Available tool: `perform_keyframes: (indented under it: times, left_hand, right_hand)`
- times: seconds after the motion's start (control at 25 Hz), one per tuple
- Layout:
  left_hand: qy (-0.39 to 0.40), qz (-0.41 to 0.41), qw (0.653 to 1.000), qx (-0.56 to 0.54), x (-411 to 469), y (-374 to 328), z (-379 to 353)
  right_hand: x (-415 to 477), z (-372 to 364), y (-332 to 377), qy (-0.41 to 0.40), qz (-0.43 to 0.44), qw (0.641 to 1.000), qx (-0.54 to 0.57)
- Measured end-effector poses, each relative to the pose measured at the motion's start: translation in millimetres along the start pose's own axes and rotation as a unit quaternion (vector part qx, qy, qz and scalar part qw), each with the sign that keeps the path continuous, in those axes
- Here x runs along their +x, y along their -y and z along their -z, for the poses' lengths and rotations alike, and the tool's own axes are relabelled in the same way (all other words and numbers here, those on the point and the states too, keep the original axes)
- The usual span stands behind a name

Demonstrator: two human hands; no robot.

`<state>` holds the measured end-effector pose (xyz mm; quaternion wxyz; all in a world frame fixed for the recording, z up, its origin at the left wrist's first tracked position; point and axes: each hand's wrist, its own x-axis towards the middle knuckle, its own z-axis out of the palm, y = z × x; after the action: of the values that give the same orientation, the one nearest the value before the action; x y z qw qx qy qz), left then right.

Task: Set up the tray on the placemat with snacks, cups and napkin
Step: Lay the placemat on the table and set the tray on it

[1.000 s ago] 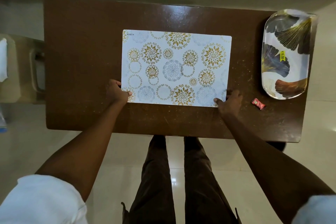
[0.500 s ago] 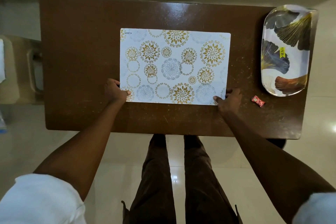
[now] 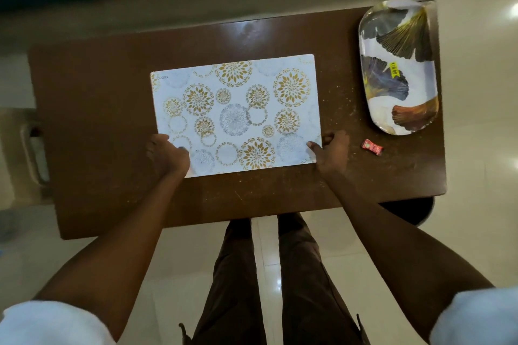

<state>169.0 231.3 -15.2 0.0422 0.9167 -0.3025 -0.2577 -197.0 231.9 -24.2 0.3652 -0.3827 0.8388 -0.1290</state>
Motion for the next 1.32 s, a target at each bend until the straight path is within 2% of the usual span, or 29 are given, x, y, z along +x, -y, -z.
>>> perform_keyframes:
  times: [0.2,0.28,0.4,0.48,0.6,0.76,0.92,1.0,1.12,1.32]
  left_hand:
    - [0.071,-0.186,0.976,-0.092,-23.2,-119.9,-27.2]
    - [0.098,-0.259,0.956,-0.096,-30.2,-180.2,-43.0]
    - [0.154,-0.324,0.93,-0.073,-44.3,-277.9,-72.2]
    - [0.178,-0.358,0.916,-0.038,-53.6,-335.7,-90.2]
    - [0.178,-0.409,0.895,0.012,-68.5,-401.8,-113.6]
    - [0.163,-0.464,0.866,0.087,-82.1,-479.1,-141.1]
    - [0.196,-0.491,0.84,0.121,-95.7,-538.5,-168.7]
    - [0.22,-0.491,0.83,0.149,-98.9,-554.0,-185.6]
    - [0.253,-0.491,0.816,0.171,-99.4,-561.1,-209.2]
    - [0.235,-0.49,0.823,0.166,-91.8,-558.7,-215.0]
  right_hand:
    - [26.0,46.2,-1.4,-0.122,-0.022,0.98,0.158]
    - [42.8,68.9,-9.1,-0.193,-0.052,0.958,0.205]
    - [69.4,101.9,-38.6,-0.311,-0.122,0.914,0.228]
    - [82.8,116.1,-60.6,-0.347,-0.18,0.887,0.247]
    - [90.2,126.3,-82.2,-0.338,-0.233,0.854,0.32]
    - [96.1,127.2,-93.5,-0.303,-0.24,0.842,0.377]
    - [113.9,124.6,-91.7,-0.256,-0.285,0.817,0.432]
    - [121.4,122.1,-90.6,-0.243,-0.295,0.811,0.443]
    - [128.2,118.8,-94.1,-0.234,-0.301,0.822,0.423]
    - [130.6,119.7,-96.1,-0.216,-0.305,0.82,0.434]
